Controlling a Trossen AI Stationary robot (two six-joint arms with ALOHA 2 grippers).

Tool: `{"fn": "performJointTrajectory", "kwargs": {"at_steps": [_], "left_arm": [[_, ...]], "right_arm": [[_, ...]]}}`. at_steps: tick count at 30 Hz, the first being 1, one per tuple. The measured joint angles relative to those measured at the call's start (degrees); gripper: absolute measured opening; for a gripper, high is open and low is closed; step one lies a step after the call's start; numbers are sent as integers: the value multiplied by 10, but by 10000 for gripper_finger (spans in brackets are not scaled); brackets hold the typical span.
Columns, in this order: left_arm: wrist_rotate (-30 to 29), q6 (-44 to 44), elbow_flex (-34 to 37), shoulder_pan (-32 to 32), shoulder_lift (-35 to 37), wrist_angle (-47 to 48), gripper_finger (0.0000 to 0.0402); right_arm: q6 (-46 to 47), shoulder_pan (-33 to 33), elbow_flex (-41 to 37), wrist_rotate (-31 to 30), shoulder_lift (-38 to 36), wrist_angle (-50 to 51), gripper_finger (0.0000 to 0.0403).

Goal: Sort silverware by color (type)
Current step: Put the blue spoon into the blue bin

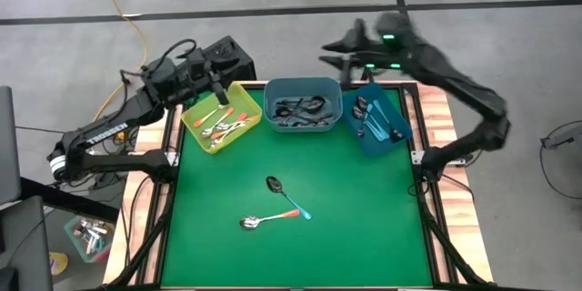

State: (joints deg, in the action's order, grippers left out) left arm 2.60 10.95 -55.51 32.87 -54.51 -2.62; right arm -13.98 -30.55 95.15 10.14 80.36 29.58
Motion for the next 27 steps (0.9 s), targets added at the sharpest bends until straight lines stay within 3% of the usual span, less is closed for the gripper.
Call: {"fn": "performJointTrajectory", "kwargs": {"at_steps": [6,10,18,24,27], "left_arm": [[0,18,0,-40,13,-7,119],[-1,23,0,-78,13,-4,119],[-70,9,0,-165,9,18,119],[-95,-28,2,-224,9,19,119],[-95,-33,3,-235,13,21,119]], "right_arm": [[21,16,1,58,-119,55,159],[7,29,0,65,-185,105,159],[5,23,-9,64,-280,178,158],[37,26,-104,65,-328,170,147],[76,35,-177,66,-352,104,143]]}}
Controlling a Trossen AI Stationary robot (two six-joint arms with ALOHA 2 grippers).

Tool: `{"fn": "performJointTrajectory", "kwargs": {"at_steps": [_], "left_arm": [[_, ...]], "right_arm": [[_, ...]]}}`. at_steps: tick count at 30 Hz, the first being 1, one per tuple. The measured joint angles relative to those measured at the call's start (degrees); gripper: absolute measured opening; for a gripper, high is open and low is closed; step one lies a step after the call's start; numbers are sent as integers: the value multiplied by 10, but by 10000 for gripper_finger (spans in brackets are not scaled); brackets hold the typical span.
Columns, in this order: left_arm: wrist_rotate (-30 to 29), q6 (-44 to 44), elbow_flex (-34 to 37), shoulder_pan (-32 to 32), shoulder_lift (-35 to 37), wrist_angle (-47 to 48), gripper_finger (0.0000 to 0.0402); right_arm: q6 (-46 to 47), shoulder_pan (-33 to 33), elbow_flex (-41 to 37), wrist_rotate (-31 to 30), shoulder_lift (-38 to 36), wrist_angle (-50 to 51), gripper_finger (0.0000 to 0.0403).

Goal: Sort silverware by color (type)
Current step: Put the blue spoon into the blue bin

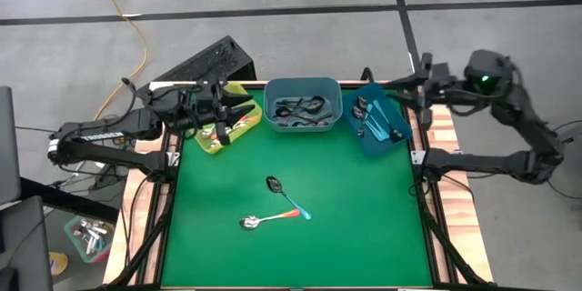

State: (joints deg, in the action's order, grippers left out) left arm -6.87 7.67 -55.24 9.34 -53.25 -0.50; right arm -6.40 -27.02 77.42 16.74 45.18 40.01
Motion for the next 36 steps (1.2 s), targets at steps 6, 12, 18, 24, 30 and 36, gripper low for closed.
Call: {"fn": "performJointTrajectory", "kwargs": {"at_steps": [6,12,18,24,30,36], "left_arm": [[-5,-1,1,-5,44,50,119],[-37,24,0,-5,137,135,119],[-62,61,0,-5,204,243,119],[-76,63,0,-5,256,278,119],[-95,61,0,-5,286,343,119],[-93,56,22,-5,315,363,119]], "right_arm": [[50,25,-118,4,-37,-131,142],[99,44,-168,1,-51,-202,141],[99,67,-223,0,-52,-294,141],[154,71,-286,-1,-44,-443,141],[210,72,-333,-2,-29,-501,141],[249,75,-361,-3,-5,-537,140]]}}
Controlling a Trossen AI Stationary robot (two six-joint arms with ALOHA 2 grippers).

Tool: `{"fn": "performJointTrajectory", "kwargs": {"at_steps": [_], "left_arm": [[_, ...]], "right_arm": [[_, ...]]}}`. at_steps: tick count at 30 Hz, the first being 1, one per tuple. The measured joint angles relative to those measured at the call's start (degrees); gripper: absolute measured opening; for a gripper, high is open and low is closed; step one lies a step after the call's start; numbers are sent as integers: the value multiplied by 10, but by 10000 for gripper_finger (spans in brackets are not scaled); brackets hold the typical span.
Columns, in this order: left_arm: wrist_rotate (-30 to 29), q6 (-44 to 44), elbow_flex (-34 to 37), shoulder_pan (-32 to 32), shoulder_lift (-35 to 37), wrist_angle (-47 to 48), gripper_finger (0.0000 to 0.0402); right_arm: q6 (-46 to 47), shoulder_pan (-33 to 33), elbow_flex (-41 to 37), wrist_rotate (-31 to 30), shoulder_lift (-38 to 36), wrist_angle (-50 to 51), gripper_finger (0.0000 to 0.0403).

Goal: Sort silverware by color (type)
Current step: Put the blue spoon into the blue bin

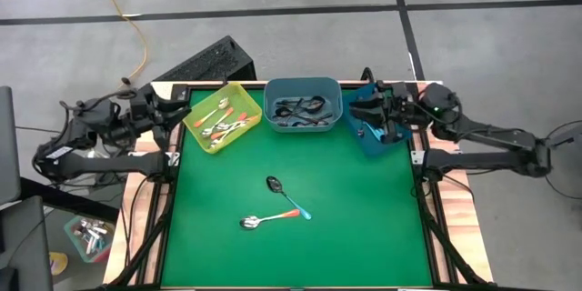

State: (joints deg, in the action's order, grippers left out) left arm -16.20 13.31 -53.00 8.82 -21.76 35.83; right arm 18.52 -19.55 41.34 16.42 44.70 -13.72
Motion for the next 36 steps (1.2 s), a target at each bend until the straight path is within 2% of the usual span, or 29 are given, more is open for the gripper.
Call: {"fn": "performJointTrajectory", "kwargs": {"at_steps": [4,8,12,16,19,22,28,32,36], "left_arm": [[12,17,56,0,45,-34,119],[16,42,119,0,103,-113,119],[60,85,187,0,150,-174,119],[108,134,250,0,173,-229,119],[147,151,276,0,173,-264,119],[159,164,280,0,161,-264,119],[186,204,281,0,119,-264,119],[195,207,281,0,86,-274,119],[197,197,281,-4,58,-291,119]], "right_arm": [[17,5,-6,-1,23,-71,140],[49,5,-6,-1,38,-138,140],[105,16,-6,-1,48,-159,140],[117,62,-6,-1,67,-157,140],[116,108,-6,-3,83,-160,140],[110,154,-6,-8,102,-158,140],[36,243,-6,-104,142,-154,140],[6,268,-6,-169,161,-160,140],[37,268,-5,-185,166,-158,140]]}}
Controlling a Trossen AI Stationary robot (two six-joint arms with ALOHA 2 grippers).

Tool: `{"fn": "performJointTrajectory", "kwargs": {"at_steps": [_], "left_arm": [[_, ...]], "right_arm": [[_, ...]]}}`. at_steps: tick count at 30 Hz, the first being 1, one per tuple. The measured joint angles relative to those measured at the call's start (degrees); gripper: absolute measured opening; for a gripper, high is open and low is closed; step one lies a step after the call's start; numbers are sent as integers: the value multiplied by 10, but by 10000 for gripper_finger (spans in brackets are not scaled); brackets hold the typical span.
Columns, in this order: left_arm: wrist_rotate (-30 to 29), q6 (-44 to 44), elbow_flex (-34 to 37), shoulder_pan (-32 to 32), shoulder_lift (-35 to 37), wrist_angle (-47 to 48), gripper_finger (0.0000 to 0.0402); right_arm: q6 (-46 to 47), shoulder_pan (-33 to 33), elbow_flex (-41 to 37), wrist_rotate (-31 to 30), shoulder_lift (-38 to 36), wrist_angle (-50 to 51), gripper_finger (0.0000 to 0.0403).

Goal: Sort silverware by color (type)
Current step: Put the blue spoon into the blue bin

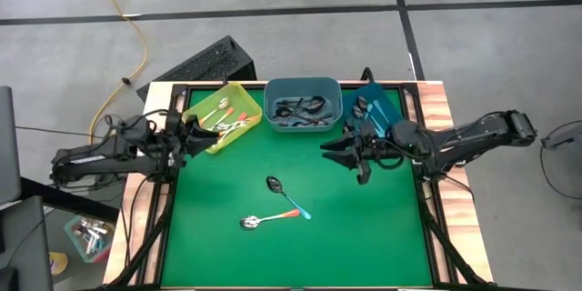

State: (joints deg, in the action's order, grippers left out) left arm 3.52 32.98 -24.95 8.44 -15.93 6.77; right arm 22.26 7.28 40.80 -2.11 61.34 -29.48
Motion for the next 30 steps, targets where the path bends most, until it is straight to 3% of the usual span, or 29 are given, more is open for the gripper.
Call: {"fn": "performJointTrajectory", "kwargs": {"at_steps": [11,13,19,30], "left_arm": [[23,-59,0,-84,-122,-8,119],[2,-68,0,-98,-151,-8,119],[-133,-47,0,-123,-242,-25,120],[-115,11,-20,-152,-388,-95,124]], "right_arm": [[35,22,1,-11,32,87,140],[54,25,1,-21,48,97,140],[128,25,1,-31,94,167,140],[154,30,0,-40,130,248,140]]}}
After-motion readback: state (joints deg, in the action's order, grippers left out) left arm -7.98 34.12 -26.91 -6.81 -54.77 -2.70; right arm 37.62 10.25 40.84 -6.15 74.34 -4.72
